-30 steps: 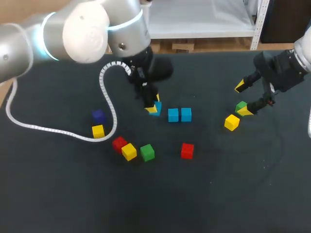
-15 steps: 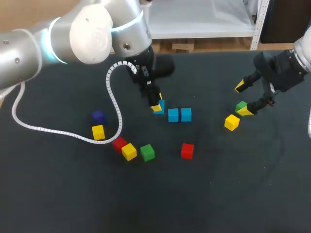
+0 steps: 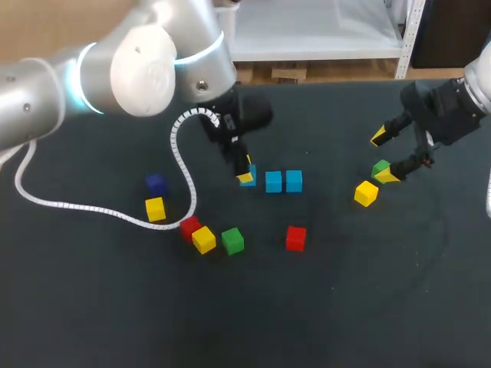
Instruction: Place the blue cubes, place green cubes on the blue cubes, place the yellow cubes on the green cubes, then place the red cubes on the yellow cubes, and place purple cube on the red cubes.
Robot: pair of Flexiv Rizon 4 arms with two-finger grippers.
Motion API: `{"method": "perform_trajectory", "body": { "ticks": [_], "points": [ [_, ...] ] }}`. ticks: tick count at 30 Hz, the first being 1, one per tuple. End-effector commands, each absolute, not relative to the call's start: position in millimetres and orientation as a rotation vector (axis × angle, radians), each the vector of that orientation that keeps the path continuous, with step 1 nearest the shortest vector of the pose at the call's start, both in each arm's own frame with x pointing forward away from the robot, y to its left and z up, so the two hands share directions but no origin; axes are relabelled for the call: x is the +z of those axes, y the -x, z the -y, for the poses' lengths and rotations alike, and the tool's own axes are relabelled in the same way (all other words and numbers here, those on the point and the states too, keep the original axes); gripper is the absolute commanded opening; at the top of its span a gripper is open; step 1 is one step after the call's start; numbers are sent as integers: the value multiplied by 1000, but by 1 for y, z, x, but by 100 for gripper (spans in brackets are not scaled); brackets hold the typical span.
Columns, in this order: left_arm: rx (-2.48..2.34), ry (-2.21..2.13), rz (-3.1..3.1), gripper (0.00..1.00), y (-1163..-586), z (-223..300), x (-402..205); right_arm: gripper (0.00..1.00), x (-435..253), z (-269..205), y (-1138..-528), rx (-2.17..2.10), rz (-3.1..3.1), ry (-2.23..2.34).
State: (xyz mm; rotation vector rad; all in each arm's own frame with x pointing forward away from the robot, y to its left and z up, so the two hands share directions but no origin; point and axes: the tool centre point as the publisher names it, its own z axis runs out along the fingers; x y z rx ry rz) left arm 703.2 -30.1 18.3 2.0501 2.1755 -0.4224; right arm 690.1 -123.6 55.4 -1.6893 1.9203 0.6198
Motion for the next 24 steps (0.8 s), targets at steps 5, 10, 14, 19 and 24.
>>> {"method": "perform_trajectory", "body": {
  "ticks": [5, 10, 14, 19, 24],
  "points": [
    [-419, -2023, -2187, 0, -700, 22, 11, 100, 55, 124, -691, 623, -1917, 1689],
    [-421, -2013, -2181, 0, -700, 22, 10, 100, 55, 124, -691, 623, -1917, 1689],
    [-422, -2012, -2174, 0, -701, 25, 10, 100, 55, 124, -691, 623, -1917, 1689],
    [-427, -2014, -2163, 0, -701, 30, 9, 100, 55, 124, -691, 623, -1917, 1689],
    [-438, -2015, -2161, 0, -701, 33, 8, 100, 55, 124, -691, 623, -1917, 1689]
  ]
}}
